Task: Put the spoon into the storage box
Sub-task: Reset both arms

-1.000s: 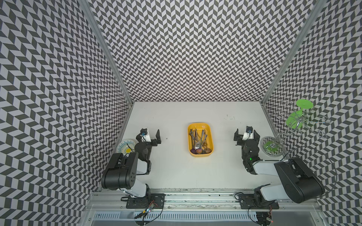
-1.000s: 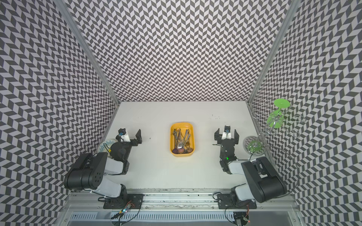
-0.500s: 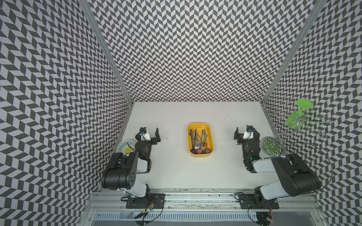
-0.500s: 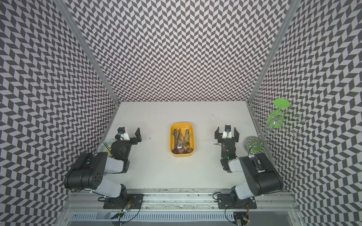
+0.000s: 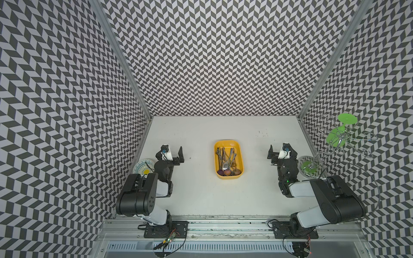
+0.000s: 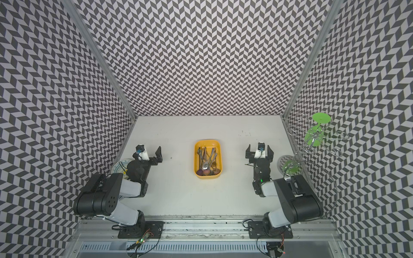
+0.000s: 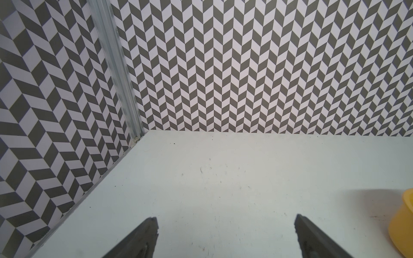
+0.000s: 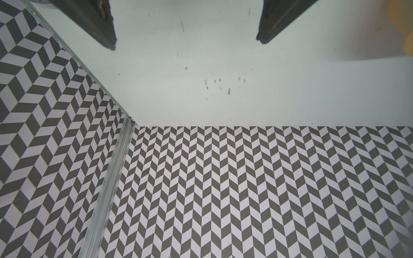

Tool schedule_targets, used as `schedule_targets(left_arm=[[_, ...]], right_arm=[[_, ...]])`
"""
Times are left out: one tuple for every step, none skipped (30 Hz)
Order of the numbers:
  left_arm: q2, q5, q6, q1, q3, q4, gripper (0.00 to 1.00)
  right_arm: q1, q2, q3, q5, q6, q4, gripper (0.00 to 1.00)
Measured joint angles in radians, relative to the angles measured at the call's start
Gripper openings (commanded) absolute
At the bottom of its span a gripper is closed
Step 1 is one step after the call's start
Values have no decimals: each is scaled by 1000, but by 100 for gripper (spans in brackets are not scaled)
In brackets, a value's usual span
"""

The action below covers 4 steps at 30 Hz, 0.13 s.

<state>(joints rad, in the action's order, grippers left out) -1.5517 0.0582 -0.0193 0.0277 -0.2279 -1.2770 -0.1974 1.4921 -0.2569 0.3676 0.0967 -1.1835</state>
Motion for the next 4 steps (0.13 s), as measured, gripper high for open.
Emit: schedule_targets(left_arm=[[0, 0, 0, 0, 0, 0, 99], [0, 0, 0, 0, -1, 0, 99], [0, 0, 0, 0, -1, 0, 99], [0, 0, 0, 0, -1, 0, 99]], right_arm=[[0, -2, 3, -1, 0, -2, 100], [0, -10, 9, -3, 0, -2, 100], [0, -20, 19, -6, 0, -7, 100], [0, -34, 33, -10, 0, -12, 100]])
